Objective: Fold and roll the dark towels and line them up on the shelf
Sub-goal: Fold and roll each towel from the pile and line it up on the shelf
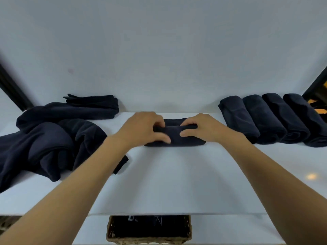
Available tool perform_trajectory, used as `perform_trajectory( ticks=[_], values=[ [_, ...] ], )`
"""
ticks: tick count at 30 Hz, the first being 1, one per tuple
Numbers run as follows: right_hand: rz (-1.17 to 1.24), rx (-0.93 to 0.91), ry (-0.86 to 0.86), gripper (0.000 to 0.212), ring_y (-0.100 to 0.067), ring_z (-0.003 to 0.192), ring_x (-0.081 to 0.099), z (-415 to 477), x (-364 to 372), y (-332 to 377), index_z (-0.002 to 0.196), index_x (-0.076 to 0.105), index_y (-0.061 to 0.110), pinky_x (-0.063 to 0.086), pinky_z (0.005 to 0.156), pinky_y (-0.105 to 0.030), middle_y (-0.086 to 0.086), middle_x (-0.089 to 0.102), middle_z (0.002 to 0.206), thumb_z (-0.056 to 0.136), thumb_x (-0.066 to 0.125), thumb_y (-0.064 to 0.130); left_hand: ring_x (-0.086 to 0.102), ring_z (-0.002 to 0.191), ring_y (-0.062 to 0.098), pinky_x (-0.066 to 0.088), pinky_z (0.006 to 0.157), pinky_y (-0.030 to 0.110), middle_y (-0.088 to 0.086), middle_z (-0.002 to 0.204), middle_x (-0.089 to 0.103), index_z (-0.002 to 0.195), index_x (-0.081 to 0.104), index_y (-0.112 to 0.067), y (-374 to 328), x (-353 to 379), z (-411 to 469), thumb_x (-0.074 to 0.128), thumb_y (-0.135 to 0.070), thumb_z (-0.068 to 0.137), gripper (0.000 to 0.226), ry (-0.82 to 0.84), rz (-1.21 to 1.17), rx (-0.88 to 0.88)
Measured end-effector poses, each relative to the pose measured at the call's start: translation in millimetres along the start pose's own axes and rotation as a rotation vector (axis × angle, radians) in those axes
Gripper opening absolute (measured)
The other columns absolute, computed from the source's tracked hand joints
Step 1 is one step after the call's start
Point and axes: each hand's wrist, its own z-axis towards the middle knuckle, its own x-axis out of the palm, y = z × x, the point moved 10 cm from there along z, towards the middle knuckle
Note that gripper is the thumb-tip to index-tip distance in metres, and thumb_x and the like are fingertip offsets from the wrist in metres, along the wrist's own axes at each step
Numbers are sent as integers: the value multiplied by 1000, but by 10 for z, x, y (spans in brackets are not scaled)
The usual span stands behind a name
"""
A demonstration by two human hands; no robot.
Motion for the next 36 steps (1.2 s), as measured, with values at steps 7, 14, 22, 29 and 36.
perform_trajectory(
  ticks=[7, 14, 22, 29, 36],
  values=[
    [82, 18, -86, 8, -10, 89, 61, 244, -157, 12, 95, 71, 26, 44, 76, -21, 9, 67, 95, 87, 70, 28, 59, 94, 18, 46, 85, 33, -5, 99, 67, 106, 68, -20, 227, 167, 249, 66, -44, 87, 31, 146, -122, -106],
    [-240, -184, -166, 35, -13, 92, 53, 202, -61, 219, 111, 62, 26, 37, 88, -32, 10, 61, 102, 84, 68, 47, 63, 100, 23, 49, 89, 35, 4, 104, 72, 103, 74, -15, 482, 259, 523, 62, -38, 92, 28, 234, -247, -269],
    [43, -9, 53, 18, -9, 91, 59, 745, -133, -51, 99, 70, 29, 41, 68, -19, 10, 67, 98, 86, 69, 41, 54, 93, 21, 36, 84, 36, -4, 100, 62, 110, 65, -25, 143, 150, 359, 48, -63, 89, 47, -163, 242, -21],
    [-429, -167, -169, 43, -21, 90, 54, 597, -88, 247, 115, 58, 28, 35, 75, -36, 5, 59, 100, 77, 64, 47, 52, 111, 33, 51, 89, 48, 6, 121, 54, 129, 55, -32, 641, 224, 616, 51, -64, 88, 53, -22, -161, -514],
    [-72, 212, -128, 46, -24, 86, 59, 424, -260, -64, 109, 50, 13, 51, 71, -36, -3, 61, 95, 76, 71, 37, 49, 126, 26, 43, 90, 27, 8, 148, 36, 152, 20, -20, 216, 599, 514, 72, -37, 83, 88, -521, -1069, -700]
  ],
)
